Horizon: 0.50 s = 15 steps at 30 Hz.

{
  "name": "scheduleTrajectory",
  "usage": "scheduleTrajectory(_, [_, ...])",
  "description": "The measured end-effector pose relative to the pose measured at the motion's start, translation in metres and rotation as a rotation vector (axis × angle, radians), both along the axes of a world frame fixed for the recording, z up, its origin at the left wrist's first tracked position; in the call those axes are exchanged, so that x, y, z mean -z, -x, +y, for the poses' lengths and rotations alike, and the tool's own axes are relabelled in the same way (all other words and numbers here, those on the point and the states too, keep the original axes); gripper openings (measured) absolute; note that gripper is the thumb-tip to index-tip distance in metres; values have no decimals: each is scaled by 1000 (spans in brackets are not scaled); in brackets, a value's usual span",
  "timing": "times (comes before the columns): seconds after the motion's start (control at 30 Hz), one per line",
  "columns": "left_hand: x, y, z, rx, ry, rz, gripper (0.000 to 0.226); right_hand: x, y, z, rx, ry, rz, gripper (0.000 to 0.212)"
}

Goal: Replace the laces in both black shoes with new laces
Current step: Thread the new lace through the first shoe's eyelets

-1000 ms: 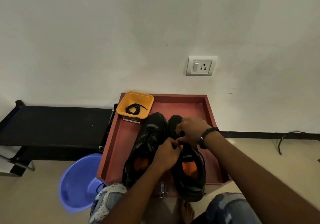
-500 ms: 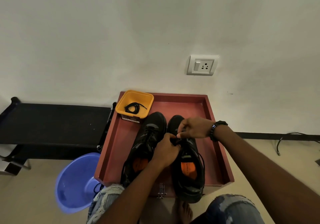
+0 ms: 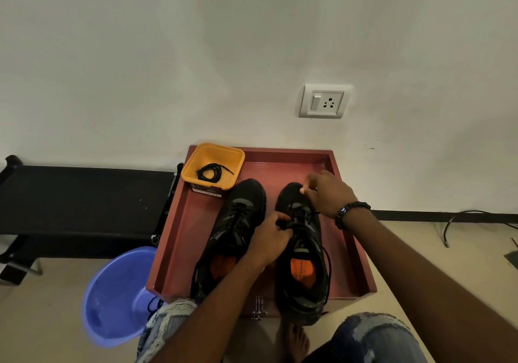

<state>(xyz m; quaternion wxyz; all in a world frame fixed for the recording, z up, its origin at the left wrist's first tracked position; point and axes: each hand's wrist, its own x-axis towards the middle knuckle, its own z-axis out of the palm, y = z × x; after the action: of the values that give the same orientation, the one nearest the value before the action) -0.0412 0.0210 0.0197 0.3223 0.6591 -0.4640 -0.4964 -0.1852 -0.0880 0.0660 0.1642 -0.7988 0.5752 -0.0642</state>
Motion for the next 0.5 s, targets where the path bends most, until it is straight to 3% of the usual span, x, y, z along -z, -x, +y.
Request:
scheduleTrajectory(0.07, [1, -1, -1, 7, 0, -15, 27, 3, 4, 3, -62, 178, -13, 21])
scheduleTrajectory(0.13, [1, -2, -3, 1, 0, -28, 27, -3, 5, 8, -149, 307, -159, 18])
scheduleTrajectory(0.2, [1, -2, -3, 0, -1, -23, 29, -13, 4, 15, -252, 257, -211, 10])
scheduleTrajectory(0.33, [0, 3, -2, 33, 2, 2, 46, -11, 1, 27, -402, 38, 75, 18])
scheduleTrajectory(0.5, [2, 12, -3, 45, 13, -81, 65, -9, -9, 25, -465, 135, 390, 31])
